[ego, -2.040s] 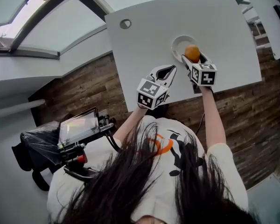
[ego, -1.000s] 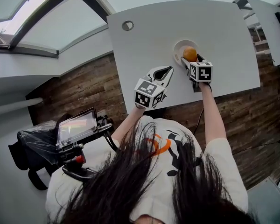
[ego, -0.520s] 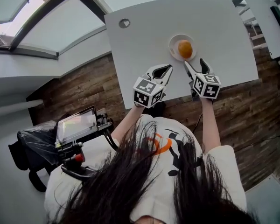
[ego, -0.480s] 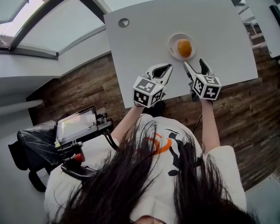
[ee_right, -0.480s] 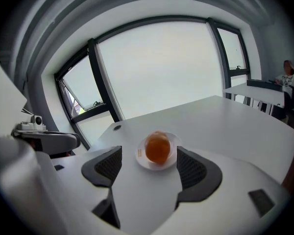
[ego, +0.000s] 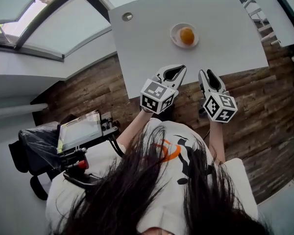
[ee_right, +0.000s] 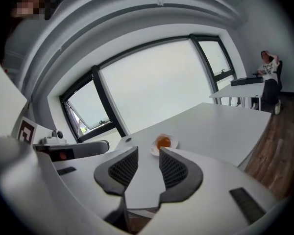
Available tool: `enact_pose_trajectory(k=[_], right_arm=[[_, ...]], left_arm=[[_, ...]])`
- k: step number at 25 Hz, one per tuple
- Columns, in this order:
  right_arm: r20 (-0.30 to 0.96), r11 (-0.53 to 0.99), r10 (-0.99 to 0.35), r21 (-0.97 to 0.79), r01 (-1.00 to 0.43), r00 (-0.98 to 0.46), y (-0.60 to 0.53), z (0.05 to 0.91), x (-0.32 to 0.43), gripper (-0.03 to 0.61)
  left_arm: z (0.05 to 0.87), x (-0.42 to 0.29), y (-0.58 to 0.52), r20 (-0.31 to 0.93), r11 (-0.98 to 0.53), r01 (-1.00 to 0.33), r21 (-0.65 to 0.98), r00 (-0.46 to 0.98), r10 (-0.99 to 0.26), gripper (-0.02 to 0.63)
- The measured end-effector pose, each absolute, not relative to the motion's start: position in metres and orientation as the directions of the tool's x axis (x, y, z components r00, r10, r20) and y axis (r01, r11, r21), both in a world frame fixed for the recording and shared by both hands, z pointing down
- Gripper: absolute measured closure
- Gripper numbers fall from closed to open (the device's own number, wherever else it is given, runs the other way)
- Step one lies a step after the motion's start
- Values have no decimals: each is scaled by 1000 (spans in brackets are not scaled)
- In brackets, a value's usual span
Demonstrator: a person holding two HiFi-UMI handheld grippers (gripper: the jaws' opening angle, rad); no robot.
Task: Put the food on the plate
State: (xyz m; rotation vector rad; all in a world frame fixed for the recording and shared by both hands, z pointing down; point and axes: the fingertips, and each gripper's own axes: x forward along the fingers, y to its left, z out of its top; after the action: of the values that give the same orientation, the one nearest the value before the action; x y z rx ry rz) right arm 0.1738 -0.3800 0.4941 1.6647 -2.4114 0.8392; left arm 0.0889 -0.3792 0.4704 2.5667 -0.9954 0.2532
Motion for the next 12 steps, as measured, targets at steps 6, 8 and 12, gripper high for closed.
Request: enact_pose_trajectory(k=[6,8,12], right_arm=[[333,285,-840,-401,-870,-428,-317,483,171,468],[327,293,-837,-408,-864,-438,-295,483,174,468],[309,303,-838,-423,-854,-450,-254,479,181,468]], left_arm=[[472,101,-316,300,-680,-684,263,728,-616,607],[472,108,-293,300,-681,-685,257,727,-618,607],[475,118,-251,300,-679,-693,244,719,-627,607]])
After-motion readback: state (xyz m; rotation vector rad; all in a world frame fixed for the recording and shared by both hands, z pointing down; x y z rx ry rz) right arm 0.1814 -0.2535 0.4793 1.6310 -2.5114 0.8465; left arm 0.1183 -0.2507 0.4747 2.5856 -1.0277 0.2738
